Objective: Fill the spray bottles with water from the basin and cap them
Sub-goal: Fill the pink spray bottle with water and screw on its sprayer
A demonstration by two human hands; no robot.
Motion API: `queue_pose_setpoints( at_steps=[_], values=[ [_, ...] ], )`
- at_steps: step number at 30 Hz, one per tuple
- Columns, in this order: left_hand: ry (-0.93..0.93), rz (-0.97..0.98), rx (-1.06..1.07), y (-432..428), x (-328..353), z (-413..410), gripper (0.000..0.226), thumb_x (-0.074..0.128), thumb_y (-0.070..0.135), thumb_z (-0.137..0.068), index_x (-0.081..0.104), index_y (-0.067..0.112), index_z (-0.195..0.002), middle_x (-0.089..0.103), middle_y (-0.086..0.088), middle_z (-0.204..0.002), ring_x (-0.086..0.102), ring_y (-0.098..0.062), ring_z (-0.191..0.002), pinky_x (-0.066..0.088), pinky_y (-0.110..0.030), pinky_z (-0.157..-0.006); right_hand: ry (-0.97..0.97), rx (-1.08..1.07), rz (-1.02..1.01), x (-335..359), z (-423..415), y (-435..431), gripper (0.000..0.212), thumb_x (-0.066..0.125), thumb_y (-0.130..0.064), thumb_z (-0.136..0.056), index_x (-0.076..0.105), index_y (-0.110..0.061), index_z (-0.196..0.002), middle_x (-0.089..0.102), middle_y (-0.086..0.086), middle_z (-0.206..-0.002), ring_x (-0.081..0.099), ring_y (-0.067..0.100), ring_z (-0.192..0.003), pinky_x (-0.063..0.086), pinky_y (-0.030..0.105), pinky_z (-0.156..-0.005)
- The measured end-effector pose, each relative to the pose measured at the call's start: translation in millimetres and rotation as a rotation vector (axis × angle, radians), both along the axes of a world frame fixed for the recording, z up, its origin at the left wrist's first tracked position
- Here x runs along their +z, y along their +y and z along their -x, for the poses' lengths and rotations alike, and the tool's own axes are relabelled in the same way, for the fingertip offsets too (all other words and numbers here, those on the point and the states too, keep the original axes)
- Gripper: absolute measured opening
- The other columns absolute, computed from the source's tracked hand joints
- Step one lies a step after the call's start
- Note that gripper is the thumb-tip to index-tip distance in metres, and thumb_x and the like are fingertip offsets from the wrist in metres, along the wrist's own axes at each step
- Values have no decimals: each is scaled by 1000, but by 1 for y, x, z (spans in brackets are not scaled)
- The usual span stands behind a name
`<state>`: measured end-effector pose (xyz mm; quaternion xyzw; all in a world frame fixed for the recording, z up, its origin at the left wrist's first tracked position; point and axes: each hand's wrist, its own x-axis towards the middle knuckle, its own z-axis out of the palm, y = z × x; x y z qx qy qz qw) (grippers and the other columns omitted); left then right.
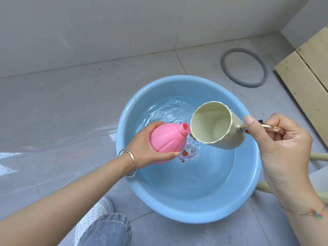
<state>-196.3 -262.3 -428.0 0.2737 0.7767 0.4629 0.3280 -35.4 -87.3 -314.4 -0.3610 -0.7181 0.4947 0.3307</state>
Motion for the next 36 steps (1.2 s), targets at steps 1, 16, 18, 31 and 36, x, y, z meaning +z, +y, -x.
queue_pose_setpoints(
  at_steps=[1,16,18,31,36],
  values=[
    [-1,-2,2,0,0,0,80,80,67,-40,51,46,-111,61,22,-105,61,4,-93,48,-13,-78,-15,-6,-13,0,0,0,52,76,-55,-65,41,-18,-54,35,13,-53,32,17,-55,27,30,-55],
    [12,10,-4,0,0,0,79,79,68,-40,50,47,-111,61,25,-105,60,6,-93,47,-11,-77,-76,62,-368,4,2,0,43,72,-22,-80,38,-10,-57,35,4,-60,33,3,-54,25,11,-52],
    [6,9,-2,0,0,0,80,80,68,-40,51,46,-111,61,24,-105,59,6,-93,46,-8,-75,-77,67,-392,4,2,-1,43,72,-20,-80,36,-11,-56,34,-2,-58,33,2,-54,25,11,-52],
    [18,18,-16,0,-1,0,83,79,68,-40,51,44,-114,61,24,-105,59,6,-93,47,-11,-78,-79,97,-506,7,4,2,44,73,-20,-81,38,-9,-56,38,-3,-63,31,6,-59,24,14,-56],
    [22,21,-19,0,-1,0,84,79,69,-39,51,43,-115,61,24,-105,59,7,-93,45,-9,-77,-80,105,-555,9,4,1,44,73,-19,-82,38,-8,-56,36,-2,-63,32,8,-62,25,15,-58]
  ],
)
